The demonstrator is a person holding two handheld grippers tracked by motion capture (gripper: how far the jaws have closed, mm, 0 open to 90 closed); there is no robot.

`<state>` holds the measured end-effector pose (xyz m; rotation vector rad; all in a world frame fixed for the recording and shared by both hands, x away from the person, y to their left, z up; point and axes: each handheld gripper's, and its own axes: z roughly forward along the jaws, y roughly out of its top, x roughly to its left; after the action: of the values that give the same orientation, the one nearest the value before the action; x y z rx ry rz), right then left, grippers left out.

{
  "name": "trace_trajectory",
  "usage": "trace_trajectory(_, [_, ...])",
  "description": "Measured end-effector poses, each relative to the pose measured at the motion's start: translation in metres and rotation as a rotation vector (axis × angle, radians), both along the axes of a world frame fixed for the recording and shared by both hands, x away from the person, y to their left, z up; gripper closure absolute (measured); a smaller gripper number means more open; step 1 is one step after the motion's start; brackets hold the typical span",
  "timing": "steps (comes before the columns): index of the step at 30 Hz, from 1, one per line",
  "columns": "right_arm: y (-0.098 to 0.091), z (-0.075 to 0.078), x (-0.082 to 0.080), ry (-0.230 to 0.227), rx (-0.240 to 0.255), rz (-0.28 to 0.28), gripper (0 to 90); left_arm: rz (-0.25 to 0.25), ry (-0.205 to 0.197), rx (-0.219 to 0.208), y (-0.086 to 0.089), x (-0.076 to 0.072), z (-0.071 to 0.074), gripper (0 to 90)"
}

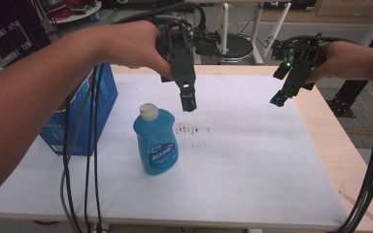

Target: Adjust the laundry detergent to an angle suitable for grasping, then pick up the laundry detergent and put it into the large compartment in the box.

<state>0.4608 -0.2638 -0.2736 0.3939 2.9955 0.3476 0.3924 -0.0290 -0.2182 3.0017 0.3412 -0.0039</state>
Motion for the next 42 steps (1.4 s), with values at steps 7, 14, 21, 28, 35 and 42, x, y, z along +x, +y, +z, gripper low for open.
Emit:
trace_trajectory(7, [-0.0026, 0.0019, -0.0026, 0.001, 0.001, -0.001, 3.1, 0.014, -0.005, -0.007, -0.0001, -0.0013, 0.0018, 1.9])
trace_trajectory(14, [-0.0010, 0.0031, -0.0048, -0.003, 0.004, 0.016, 3.1, 0.025, -0.015, -0.009, 0.0013, -0.0044, 0.0034, 1.9])
trace_trajectory(21, [0.0010, 0.0034, -0.0050, -0.004, 0.008, 0.016, 3.1, 0.039, -0.015, -0.009, 0.0039, -0.0034, 0.0036, 1.9])
trace_trajectory(28, [0.0004, 0.0043, -0.0059, -0.006, 0.011, 0.018, 3.1, 0.039, -0.010, -0.004, 0.0039, -0.0020, 0.0029, 1.9])
trace_trajectory(35, [0.0001, 0.0066, -0.0096, -0.013, 0.008, 0.007, 3.1, 0.067, -0.016, -0.010, 0.0041, -0.0049, 0.0044, 1.9])
trace_trajectory(42, [-0.0022, 0.0053, -0.0098, -0.015, 0.010, 0.004, 3.1, 0.150, -0.008, -0.019, 0.0087, -0.0051, 0.0060, 1.8])
